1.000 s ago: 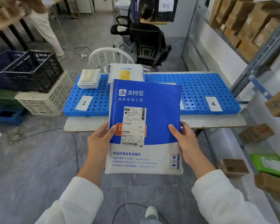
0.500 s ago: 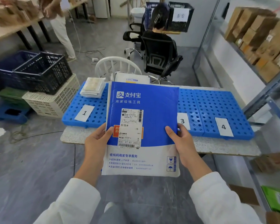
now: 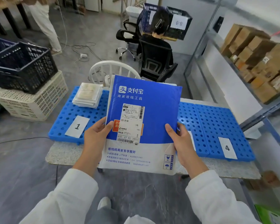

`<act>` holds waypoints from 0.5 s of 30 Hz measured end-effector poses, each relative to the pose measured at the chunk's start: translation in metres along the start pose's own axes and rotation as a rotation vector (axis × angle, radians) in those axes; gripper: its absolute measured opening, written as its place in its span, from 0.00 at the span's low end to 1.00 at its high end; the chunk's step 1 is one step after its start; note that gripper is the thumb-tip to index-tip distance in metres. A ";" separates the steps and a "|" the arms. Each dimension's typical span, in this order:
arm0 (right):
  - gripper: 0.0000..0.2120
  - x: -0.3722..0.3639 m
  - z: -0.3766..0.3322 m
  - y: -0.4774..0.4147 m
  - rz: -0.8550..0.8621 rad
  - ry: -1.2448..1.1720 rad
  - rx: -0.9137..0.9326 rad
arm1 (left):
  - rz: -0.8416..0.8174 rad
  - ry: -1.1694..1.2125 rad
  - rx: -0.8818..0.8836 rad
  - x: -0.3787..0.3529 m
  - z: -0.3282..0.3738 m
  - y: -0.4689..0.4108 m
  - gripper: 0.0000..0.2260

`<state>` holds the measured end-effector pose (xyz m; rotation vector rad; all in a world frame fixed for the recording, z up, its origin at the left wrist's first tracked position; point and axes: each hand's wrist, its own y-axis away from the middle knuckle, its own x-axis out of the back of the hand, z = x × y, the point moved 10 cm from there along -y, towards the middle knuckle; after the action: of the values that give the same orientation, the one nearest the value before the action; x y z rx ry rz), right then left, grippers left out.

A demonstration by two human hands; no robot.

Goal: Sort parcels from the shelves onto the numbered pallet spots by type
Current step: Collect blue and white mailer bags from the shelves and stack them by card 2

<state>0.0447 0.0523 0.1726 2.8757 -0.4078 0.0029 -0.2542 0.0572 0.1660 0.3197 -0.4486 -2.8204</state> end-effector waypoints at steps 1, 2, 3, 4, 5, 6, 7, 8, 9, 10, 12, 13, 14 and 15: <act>0.17 -0.010 -0.001 -0.007 0.000 -0.005 -0.012 | -0.003 -0.020 0.002 0.004 0.003 -0.011 0.06; 0.17 -0.020 0.000 -0.013 0.003 -0.004 -0.025 | -0.008 -0.040 0.003 0.008 0.005 -0.022 0.07; 0.17 -0.029 0.000 -0.020 0.004 -0.001 -0.040 | -0.013 -0.054 0.008 0.012 0.007 -0.032 0.07; 0.17 -0.037 0.002 -0.027 -0.002 -0.003 -0.058 | -0.015 -0.062 0.015 0.016 0.008 -0.043 0.08; 0.17 -0.046 0.004 -0.033 -0.017 -0.014 -0.077 | -0.014 -0.065 0.026 0.020 0.009 -0.053 0.08; 0.16 -0.055 0.006 -0.040 -0.039 -0.030 -0.096 | -0.013 -0.068 0.038 0.024 0.009 -0.064 0.08; 0.16 -0.062 0.009 -0.046 -0.061 -0.047 -0.110 | -0.011 -0.075 0.048 0.028 0.008 -0.074 0.08; 0.16 -0.068 0.010 -0.052 -0.076 -0.061 -0.119 | -0.014 -0.086 0.054 0.031 0.008 -0.084 0.08; 0.16 -0.073 0.011 -0.058 -0.080 -0.066 -0.121 | -0.018 -0.097 0.058 0.033 0.007 -0.093 0.08; 0.16 -0.077 0.012 -0.063 -0.073 -0.055 -0.118 | -0.022 -0.105 0.062 0.034 0.006 -0.101 0.09; 0.13 -0.081 0.011 -0.074 -0.038 -0.010 -0.099 | -0.031 -0.113 0.065 0.034 0.005 -0.114 0.09; 0.11 -0.081 0.010 -0.079 -0.015 0.008 -0.094 | -0.035 -0.116 0.068 0.033 0.005 -0.120 0.09; 0.10 -0.082 0.010 -0.085 0.002 0.021 -0.092 | -0.032 -0.119 0.074 0.031 0.005 -0.126 0.08; 0.11 -0.083 0.008 -0.091 0.009 0.028 -0.088 | -0.026 -0.120 0.080 0.029 0.006 -0.131 0.08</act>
<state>-0.0106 0.1582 0.1406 2.7837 -0.4049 0.0259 -0.3129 0.1706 0.1229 0.1732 -0.5886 -2.8620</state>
